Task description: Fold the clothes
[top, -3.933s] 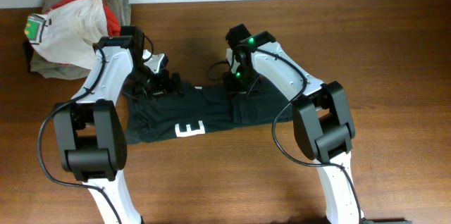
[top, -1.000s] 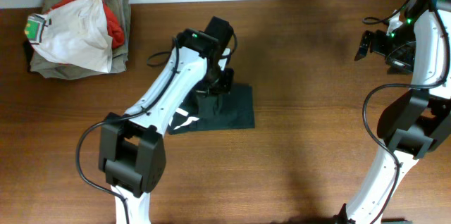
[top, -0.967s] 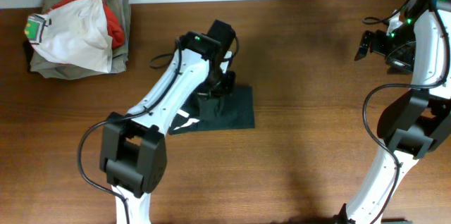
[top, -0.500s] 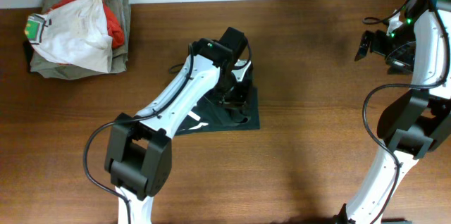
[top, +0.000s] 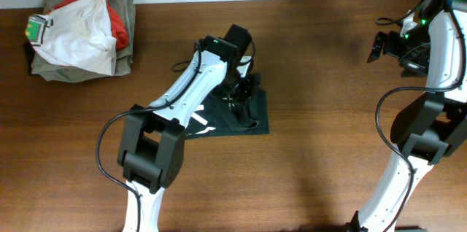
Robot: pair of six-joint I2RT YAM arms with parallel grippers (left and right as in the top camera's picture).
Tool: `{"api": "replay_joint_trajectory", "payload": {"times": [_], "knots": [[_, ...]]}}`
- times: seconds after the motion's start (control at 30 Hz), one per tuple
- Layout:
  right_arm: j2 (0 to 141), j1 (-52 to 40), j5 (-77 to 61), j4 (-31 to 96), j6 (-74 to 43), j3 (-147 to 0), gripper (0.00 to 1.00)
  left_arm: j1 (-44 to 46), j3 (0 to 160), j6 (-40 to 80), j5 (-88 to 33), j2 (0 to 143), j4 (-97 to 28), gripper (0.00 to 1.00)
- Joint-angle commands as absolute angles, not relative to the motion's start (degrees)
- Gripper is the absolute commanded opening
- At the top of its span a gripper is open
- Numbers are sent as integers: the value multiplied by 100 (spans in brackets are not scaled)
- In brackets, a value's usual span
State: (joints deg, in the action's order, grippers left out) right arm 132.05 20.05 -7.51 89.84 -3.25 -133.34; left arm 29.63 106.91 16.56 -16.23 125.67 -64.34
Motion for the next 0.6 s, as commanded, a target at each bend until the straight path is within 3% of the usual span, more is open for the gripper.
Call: {"api": "replay_joint_trajectory", "payload": {"times": [0.0,0.17,0.27,0.33,0.43,0.5,0.57], "knots": [[13128,1990,-701,8997,-366,-13404,99,3277,10663,1708,-1844,12656,-6163,27],[13128,1990,-701,8997,-366,-13404,99,3664,10025,1557,-2283,12676,-5380,26],[13128,1990,-701,8997,-366,-13404,99,3885,10171,1249,-2174,12604,-5714,10],[13128,1990,-701,8997,-366,-13404,99,3885,10704,742,-2012,12248,-6099,9],[13128,1990,-701,8997,-368,-13404,99,3693,11148,1057,-864,11616,-6724,27],[13128,1990,-701,8995,-368,-13404,99,3194,11128,1636,-412,11587,-7424,30],[13128,1990,-701,8997,-366,-13404,99,2982,10715,1710,-851,11712,-7614,30]]}}
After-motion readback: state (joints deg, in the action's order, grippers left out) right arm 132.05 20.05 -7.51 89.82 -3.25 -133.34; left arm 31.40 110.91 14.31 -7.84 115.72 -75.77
